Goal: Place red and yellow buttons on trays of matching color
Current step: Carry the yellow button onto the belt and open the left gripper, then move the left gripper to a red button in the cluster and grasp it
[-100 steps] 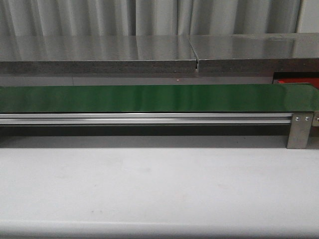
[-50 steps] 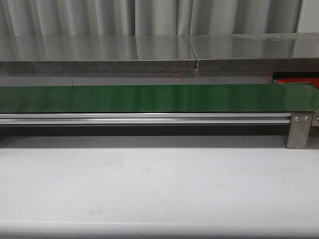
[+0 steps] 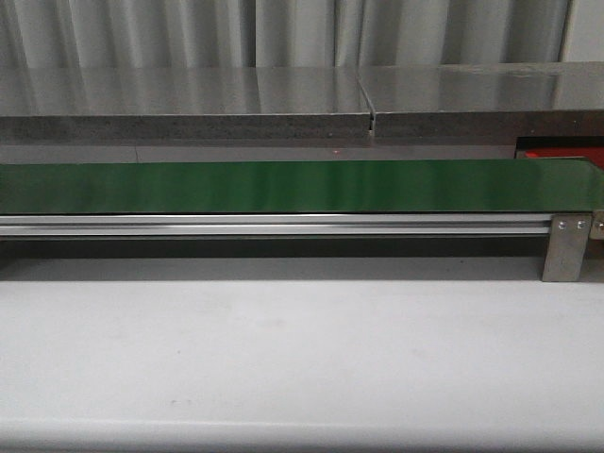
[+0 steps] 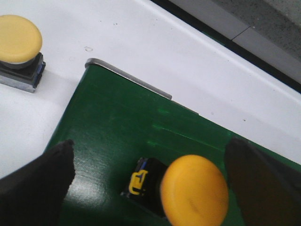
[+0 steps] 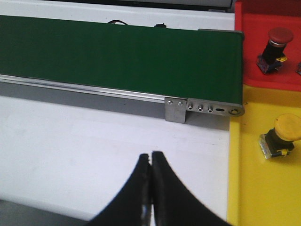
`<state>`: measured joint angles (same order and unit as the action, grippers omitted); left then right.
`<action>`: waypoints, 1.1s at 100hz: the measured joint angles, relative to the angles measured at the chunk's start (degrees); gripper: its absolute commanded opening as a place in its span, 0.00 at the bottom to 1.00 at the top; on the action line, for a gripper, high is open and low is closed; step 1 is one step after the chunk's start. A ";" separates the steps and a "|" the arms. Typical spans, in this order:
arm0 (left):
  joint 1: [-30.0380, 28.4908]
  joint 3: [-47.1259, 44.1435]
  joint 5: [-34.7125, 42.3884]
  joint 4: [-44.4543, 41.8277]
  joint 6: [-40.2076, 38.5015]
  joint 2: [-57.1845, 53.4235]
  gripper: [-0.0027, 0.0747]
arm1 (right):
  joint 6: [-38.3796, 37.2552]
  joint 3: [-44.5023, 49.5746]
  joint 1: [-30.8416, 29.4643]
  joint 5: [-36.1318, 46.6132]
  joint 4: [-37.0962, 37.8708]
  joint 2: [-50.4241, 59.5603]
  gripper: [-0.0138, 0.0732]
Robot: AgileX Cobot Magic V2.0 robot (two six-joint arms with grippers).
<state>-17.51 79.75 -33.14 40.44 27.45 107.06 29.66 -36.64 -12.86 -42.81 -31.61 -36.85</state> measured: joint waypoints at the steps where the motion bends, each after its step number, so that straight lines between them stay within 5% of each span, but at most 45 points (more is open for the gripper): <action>1: 0.00 0.00 0.00 0.00 0.00 -0.02 0.87 | 0.00 0.00 0.00 0.00 0.00 0.00 0.08; 34: -0.56 2.12 -0.14 -0.38 0.00 -3.96 0.87 | 0.00 0.00 0.00 0.00 0.00 0.00 0.08; 65: -7.62 4.59 -0.14 -5.87 0.04 -4.00 0.86 | 0.00 0.00 0.00 0.00 0.00 0.00 0.08; 110: -13.38 6.23 3.36 -12.62 0.04 6.20 0.86 | 0.00 0.00 0.00 0.00 0.00 0.00 0.08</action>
<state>-30.89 85.98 -29.79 27.81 27.48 113.26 29.66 -36.64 -12.86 -42.81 -31.61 -36.85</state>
